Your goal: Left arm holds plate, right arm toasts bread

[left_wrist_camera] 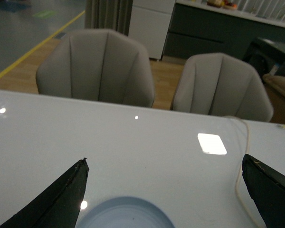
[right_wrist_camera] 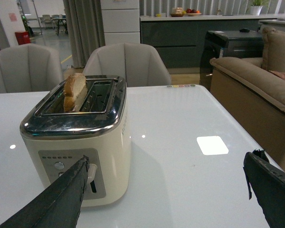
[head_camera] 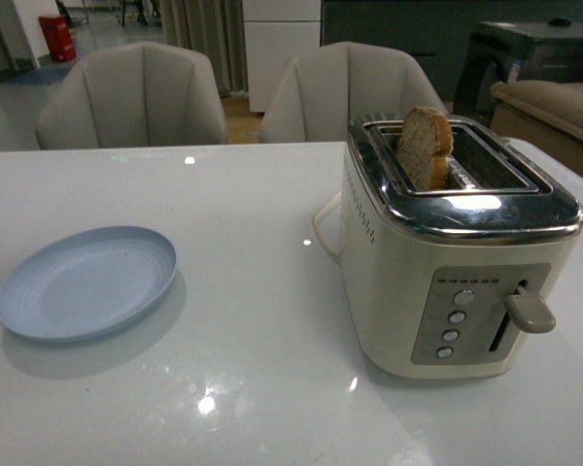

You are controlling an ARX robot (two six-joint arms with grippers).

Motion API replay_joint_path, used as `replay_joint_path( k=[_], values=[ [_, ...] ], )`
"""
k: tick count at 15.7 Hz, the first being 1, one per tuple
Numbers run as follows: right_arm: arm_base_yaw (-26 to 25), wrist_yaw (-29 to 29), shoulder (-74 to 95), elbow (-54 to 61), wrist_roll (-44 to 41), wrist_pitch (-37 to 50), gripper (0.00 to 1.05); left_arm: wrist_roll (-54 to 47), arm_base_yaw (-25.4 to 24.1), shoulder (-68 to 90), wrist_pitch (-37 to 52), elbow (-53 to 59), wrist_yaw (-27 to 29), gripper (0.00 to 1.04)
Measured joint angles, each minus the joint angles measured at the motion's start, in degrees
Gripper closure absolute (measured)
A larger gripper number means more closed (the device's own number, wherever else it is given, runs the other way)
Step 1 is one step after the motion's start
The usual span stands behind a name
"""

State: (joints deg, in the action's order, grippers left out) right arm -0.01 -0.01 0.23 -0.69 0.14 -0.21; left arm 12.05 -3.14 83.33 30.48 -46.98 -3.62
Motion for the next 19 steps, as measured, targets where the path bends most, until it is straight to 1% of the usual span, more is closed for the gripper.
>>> replay_joint_path(
  k=[3, 4, 6, 7, 11, 15, 19],
  values=[
    [0.0, 0.0, 0.0, 0.0, 0.0, 0.0, 0.06, 0.3, 3.3, -7.6, -1.8, 0.0, 1.6, 0.07],
    [0.0, 0.0, 0.0, 0.0, 0.0, 0.0, 0.06, -3.0, 3.5, -9.8, -0.7, 1.7, 3.0, 0.16],
    [0.0, 0.0, 0.0, 0.0, 0.0, 0.0, 0.06, -9.0, 3.3, -16.6, 1.0, 11.6, 3.5, 0.41],
    [0.0, 0.0, 0.0, 0.0, 0.0, 0.0, 0.06, -10.0, 3.2, -18.8, 1.2, 14.8, 3.7, 0.52],
    [0.0, 0.0, 0.0, 0.0, 0.0, 0.0, 0.06, -11.0, 3.2, -27.4, 5.8, 27.4, 3.6, 1.03],
    [0.0, 0.0, 0.0, 0.0, 0.0, 0.0, 0.06, -11.2, 3.1, -35.2, 6.1, 35.5, 3.6, 1.03],
    [0.0, 0.0, 0.0, 0.0, 0.0, 0.0, 0.06, -11.2, 3.1, -43.1, 3.0, 40.5, 3.6, 1.03]
  ],
)
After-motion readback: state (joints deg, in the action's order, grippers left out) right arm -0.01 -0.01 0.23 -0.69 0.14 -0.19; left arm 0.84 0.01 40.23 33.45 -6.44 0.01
